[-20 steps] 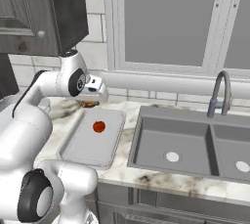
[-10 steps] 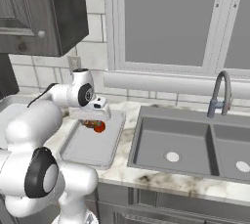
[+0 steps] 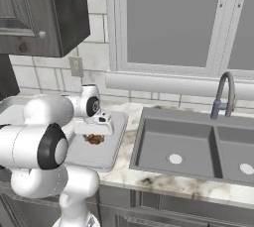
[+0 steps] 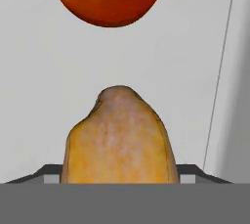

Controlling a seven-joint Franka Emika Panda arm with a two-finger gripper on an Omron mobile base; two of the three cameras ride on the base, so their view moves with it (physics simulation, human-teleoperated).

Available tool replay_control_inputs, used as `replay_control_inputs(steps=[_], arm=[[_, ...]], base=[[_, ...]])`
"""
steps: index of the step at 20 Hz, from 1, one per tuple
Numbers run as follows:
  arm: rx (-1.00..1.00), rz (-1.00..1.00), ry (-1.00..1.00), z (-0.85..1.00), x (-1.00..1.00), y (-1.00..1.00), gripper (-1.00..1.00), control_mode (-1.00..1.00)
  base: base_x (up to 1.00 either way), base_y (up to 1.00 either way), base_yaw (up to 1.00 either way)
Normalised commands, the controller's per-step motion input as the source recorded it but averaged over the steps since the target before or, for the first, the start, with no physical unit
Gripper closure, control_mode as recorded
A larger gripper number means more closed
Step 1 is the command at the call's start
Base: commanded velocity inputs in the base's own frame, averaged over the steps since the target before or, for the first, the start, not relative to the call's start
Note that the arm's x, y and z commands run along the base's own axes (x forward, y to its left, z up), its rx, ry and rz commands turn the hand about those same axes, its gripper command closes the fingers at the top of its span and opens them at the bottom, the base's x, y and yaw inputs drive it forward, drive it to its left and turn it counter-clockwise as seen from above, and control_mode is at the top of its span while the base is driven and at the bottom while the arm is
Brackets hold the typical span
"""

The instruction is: Place one tomato and one chicken drumstick in each tupperware on the nearby counter, to pack two identical lunches.

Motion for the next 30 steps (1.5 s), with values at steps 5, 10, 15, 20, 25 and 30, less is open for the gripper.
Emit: replay_control_inputs(steps=[5, 10, 15, 20, 25, 30], arm=[[0.0, 0.0, 0.0, -0.35, 0.08, 0.0, 1.0, -1.0], [0.0, 0.0, 0.0, -0.28, 0.24, 0.0, 1.0, -1.0], [0.0, 0.0, 0.0, -0.44, 0.23, 0.02, 1.0, -1.0], [0.0, 0.0, 0.0, -0.65, 0.28, 0.07, 1.0, -1.0], [0.0, 0.0, -0.02, -0.52, -0.03, 0.07, 1.0, -1.0], [0.0, 0.0, -0.14, 0.13, -0.65, 0.0, 1.0, -1.0]], base=[[0.0, 0.0, 0.0], [0.0, 0.0, 0.0], [0.0, 0.0, 0.0], [0.0, 0.0, 0.0], [0.0, 0.0, 0.0], [0.0, 0.0, 0.0]])
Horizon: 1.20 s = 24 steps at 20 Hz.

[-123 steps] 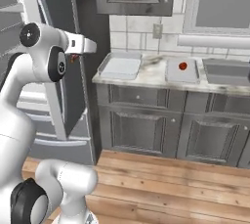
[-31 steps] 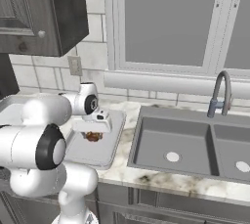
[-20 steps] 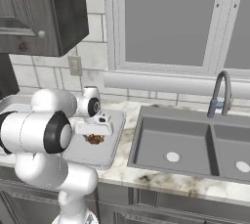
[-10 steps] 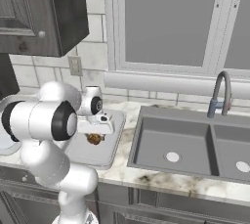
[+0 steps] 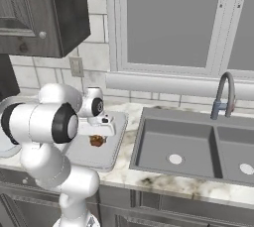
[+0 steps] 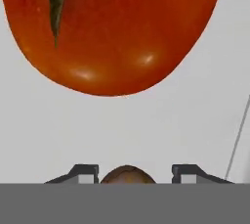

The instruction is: Place one tomato and one chicken drumstick in each tupperware on the nearby counter, to pack two identical lunches.

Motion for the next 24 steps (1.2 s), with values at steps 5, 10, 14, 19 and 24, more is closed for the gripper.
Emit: replay_control_inputs(steps=[5, 10, 14, 19, 24], arm=[[0.0, -0.01, -0.25, 0.47, -0.76, 0.0, -1.0, -1.0], [0.0, 0.0, -0.17, 0.88, -0.18, -0.01, -1.0, -1.0], [0.0, 0.0, -0.14, 0.93, 0.01, 0.0, -1.0, -1.0], [0.0, 0.0, -0.09, 0.86, -0.1, 0.0, -1.0, -1.0], [0.0, 0.0, -0.08, 0.62, -0.74, 0.0, -1.0, -1.0]], base=[[0.0, 0.0, 0.0], [0.0, 0.0, 0.0], [0.0, 0.0, 0.0], [0.0, 0.0, 0.0], [0.0, 0.0, 0.0]])
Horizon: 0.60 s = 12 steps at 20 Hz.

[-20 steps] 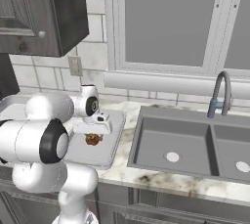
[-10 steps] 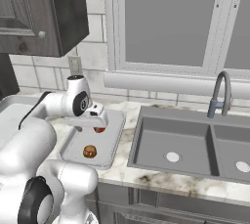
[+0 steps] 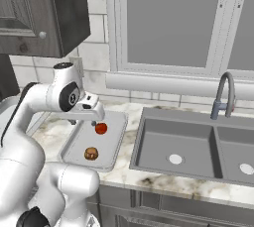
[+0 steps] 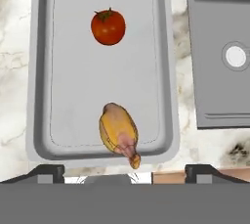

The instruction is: Place one tomato and one chicken drumstick in each tupperware on the nearby counter, to pack two identical lunches.

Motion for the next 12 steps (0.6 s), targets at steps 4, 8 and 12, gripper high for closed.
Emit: replay_control_inputs(steps=[4, 8, 12], arm=[[0.0, 0.0, -0.21, 0.65, -1.0, 0.0, -1.0, -1.0], [0.0, 0.0, -0.28, 0.81, -1.0, 0.0, -1.0, -1.0], [0.0, 0.03, -0.33, 0.97, -0.89, 0.0, -1.0, -1.0]], base=[[0.0, 0.0, 0.0], [0.0, 0.0, 0.0], [0.0, 0.0, 0.0]])
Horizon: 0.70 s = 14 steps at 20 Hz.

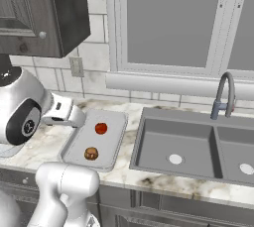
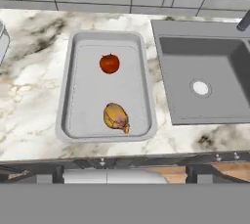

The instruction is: Place one tomato and one chicken drumstick in each tupperware on the nearby counter, to pack two identical lunches.

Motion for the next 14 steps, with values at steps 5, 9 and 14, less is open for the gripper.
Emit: replay_control_inputs(steps=[5, 9, 14], arm=[[0.0, 0.04, -0.35, 0.88, -0.87, 0.0, -1.0, -1.0], [0.0, 0.02, -0.22, 0.35, -0.64, -0.04, -1.0, -1.0], [0.0, 0.0, -0.02, 0.0, -0.04, -0.02, -1.0, -1.0]], base=[[0.0, 0.0, 0.0], [0.0, 0.0, 0.0], [0.0, 0.0, 0.0]])
